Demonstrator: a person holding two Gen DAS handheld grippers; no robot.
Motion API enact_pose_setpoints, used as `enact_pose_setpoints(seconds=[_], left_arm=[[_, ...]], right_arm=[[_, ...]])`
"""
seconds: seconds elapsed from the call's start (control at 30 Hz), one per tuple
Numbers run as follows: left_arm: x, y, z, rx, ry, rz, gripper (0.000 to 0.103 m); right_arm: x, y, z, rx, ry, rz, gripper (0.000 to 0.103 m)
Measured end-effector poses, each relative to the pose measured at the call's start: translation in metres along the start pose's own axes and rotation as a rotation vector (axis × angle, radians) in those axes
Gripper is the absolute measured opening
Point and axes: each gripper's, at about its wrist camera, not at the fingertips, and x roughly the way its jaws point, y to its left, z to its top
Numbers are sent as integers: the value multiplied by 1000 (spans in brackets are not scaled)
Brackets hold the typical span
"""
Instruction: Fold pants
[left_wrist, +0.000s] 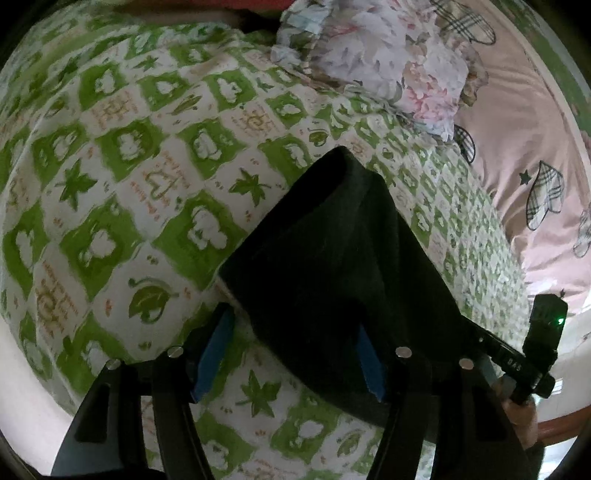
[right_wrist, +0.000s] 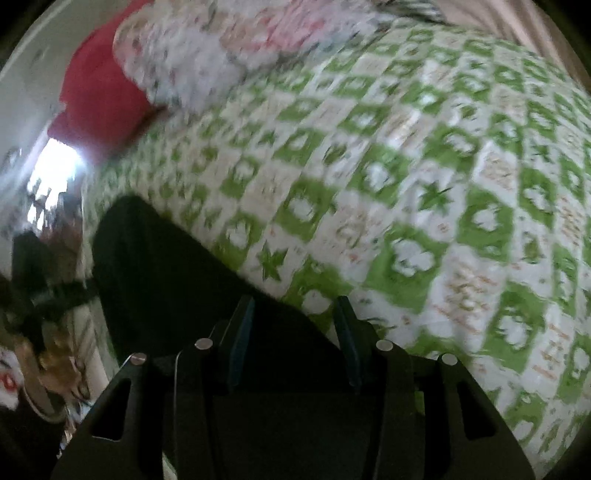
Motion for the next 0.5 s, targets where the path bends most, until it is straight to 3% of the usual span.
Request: enact_pose_setpoints(seconds=[0.2,0.33,0.4,0.5], left_arm=[[11,-5,7,33,-27,20,50],[11,-9,9,76,-47,15,30],[2,-10,10,88,-68,-17,20],[-22,-15,13,130,-114,-71,19]], right_arm=[[11,11,6,-89,59,-3,46],[9,21,4,-166,85,13,18],[3,29,3,-202,71,-22,14],[-23,35,6,-221,-12,-62,11]])
